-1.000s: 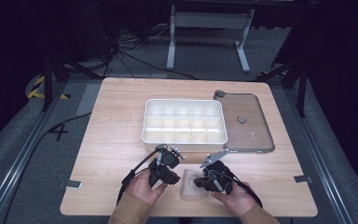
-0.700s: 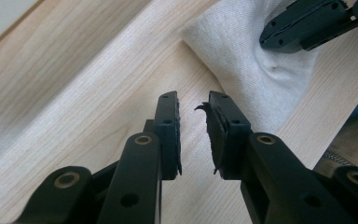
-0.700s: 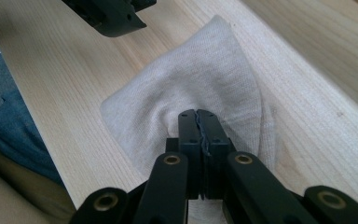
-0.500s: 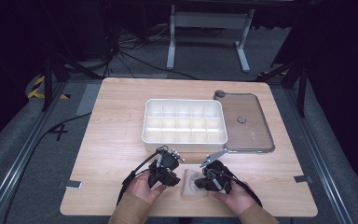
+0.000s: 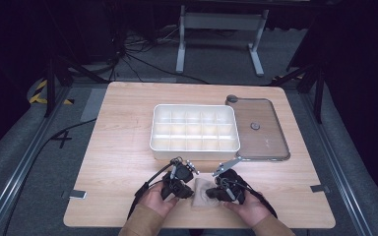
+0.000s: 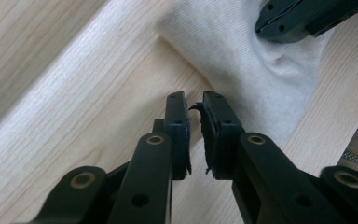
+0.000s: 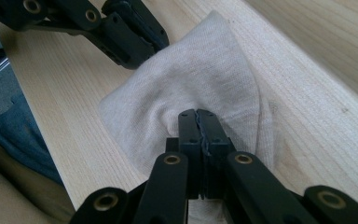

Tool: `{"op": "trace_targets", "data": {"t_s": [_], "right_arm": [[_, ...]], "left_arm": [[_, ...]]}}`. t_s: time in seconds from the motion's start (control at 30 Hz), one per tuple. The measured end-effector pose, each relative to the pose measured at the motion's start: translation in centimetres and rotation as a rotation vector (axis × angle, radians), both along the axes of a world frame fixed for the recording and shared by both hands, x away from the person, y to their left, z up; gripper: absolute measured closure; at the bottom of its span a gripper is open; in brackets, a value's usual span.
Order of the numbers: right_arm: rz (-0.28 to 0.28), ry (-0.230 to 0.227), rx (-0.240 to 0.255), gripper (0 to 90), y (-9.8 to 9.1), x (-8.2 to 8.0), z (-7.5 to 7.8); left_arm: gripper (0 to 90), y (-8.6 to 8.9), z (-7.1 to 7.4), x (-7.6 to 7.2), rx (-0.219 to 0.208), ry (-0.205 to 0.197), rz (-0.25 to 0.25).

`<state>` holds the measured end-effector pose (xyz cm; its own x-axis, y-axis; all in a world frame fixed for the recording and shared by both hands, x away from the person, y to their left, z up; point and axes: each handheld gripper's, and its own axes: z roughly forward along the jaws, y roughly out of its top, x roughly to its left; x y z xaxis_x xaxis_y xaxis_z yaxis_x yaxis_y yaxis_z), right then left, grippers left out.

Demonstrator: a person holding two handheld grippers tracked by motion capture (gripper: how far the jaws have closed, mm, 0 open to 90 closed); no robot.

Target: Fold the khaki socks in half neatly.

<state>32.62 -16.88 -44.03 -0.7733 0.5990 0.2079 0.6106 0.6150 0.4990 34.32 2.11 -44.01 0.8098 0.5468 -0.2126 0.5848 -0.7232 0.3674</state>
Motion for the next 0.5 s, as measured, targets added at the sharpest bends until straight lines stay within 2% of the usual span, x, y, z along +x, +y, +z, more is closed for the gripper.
{"op": "trace_targets", "data": {"t_s": [0.23,0.43,0.5], "right_arm": [[-0.002,-0.003,0.004,89.2,0.0,-0.1,0.0],[-0.003,-0.006,0.009,89.2,-0.1,-0.1,-0.1],[-0.002,-0.011,0.008,89.2,-0.1,-0.2,-0.1]], "left_arm": [[82.0,-0.5,0.1,-0.3,-0.006,-0.007,-0.016],[82.6,-0.6,0.6,-0.5,-0.032,-0.024,-0.033],[82.9,-0.8,1.0,-0.6,-0.056,-0.036,-0.050]]}}
